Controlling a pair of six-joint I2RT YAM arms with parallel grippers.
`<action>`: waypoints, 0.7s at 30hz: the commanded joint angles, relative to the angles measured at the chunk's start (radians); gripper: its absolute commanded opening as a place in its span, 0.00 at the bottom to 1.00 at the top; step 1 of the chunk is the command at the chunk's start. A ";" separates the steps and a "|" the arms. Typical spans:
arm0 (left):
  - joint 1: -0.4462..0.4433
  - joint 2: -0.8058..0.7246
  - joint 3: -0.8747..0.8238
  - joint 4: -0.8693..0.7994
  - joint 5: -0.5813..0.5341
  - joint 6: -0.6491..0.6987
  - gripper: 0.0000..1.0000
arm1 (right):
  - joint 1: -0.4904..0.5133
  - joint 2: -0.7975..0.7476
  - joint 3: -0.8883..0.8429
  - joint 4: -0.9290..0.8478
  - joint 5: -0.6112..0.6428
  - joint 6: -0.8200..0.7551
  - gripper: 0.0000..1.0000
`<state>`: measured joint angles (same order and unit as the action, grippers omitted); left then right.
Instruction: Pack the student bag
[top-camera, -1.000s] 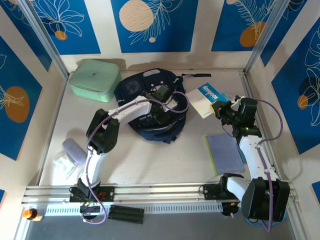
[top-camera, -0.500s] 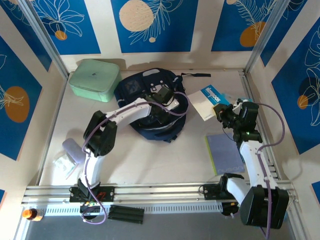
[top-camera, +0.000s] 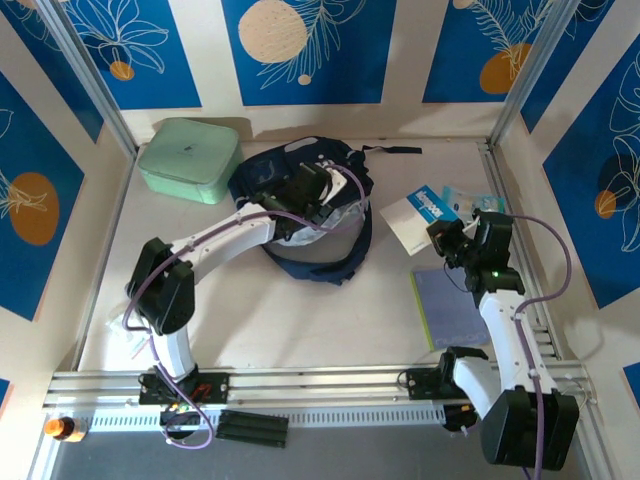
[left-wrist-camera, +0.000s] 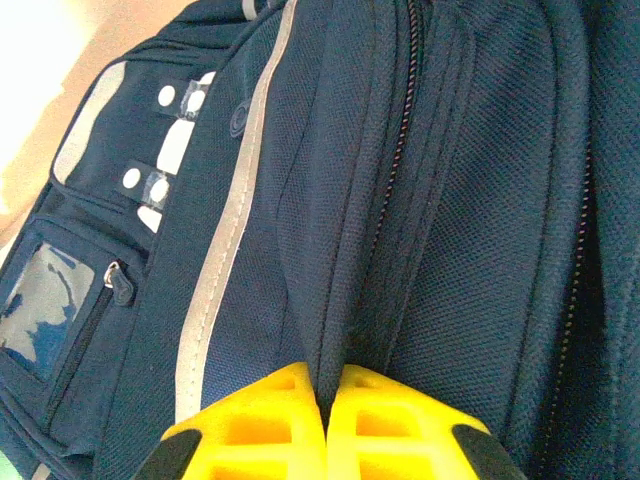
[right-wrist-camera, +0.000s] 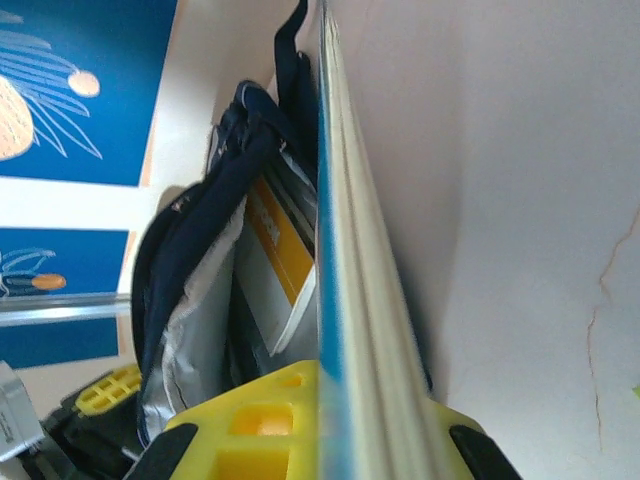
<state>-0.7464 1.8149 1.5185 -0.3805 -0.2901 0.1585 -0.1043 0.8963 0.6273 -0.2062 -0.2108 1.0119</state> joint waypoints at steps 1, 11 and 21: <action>0.004 -0.044 0.054 0.096 -0.013 -0.025 0.00 | 0.045 0.013 -0.001 0.028 -0.075 -0.016 0.00; 0.005 -0.066 0.160 -0.019 0.048 -0.028 0.00 | 0.319 0.236 -0.008 0.344 -0.077 0.273 0.00; 0.004 -0.116 0.178 -0.056 0.122 -0.066 0.00 | 0.473 0.481 0.125 0.498 0.087 0.298 0.00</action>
<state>-0.7410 1.7889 1.6333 -0.5041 -0.2134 0.1230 0.3202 1.3434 0.6987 0.1974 -0.1974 1.2922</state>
